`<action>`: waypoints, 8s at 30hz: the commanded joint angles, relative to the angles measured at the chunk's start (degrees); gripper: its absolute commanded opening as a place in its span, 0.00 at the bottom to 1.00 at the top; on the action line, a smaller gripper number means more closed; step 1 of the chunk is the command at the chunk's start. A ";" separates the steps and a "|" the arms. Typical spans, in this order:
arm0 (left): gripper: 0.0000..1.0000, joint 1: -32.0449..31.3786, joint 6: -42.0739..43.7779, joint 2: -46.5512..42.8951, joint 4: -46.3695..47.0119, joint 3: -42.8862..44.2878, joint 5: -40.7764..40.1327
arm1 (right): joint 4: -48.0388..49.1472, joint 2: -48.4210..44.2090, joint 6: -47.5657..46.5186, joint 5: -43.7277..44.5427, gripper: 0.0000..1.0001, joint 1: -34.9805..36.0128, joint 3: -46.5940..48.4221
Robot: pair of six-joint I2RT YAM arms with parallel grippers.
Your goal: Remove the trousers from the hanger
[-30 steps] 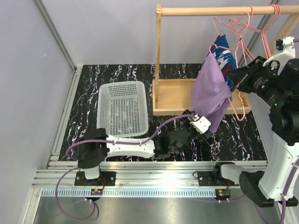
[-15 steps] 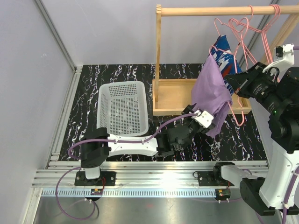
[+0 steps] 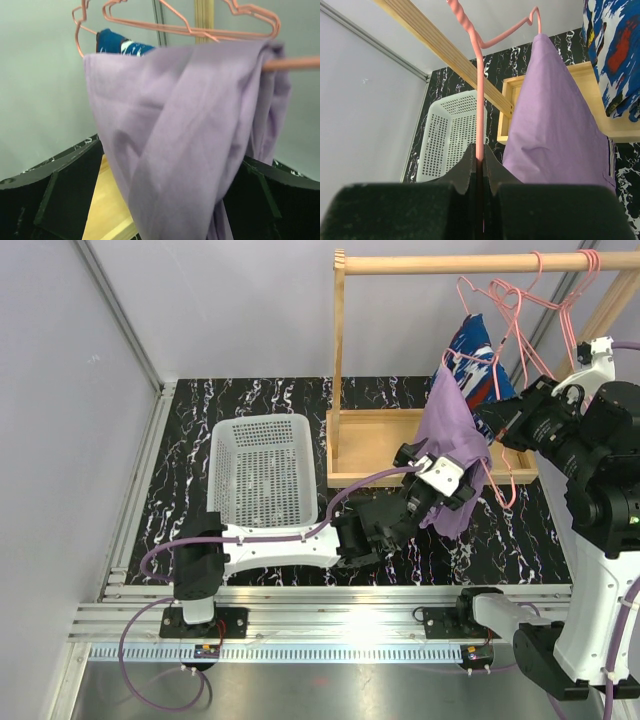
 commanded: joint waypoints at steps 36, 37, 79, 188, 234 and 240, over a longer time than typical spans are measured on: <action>0.00 0.74 -0.76 -9.71 2.25 6.10 -10.80 | 15.55 -10.73 -1.90 -2.23 0.00 0.33 -24.30; 0.00 0.83 -0.23 -11.37 2.86 6.10 -11.87 | 16.18 -11.78 -1.46 -2.92 0.00 0.33 -25.72; 0.00 25.61 1.02 -51.20 -34.47 -13.14 -37.72 | 17.85 -21.81 -6.03 -5.04 0.00 0.33 -37.52; 0.99 47.67 -36.44 -64.03 -90.39 -11.65 20.55 | 29.68 12.04 -26.42 28.71 0.80 17.30 -12.75; 0.99 47.67 -36.00 -74.58 -91.79 -20.00 29.34 | 21.81 26.53 -21.67 4.63 0.32 -9.51 -3.94; 0.99 47.76 -36.52 -73.71 -90.91 -20.97 31.01 | 20.05 27.94 -20.62 3.75 0.08 -9.51 0.71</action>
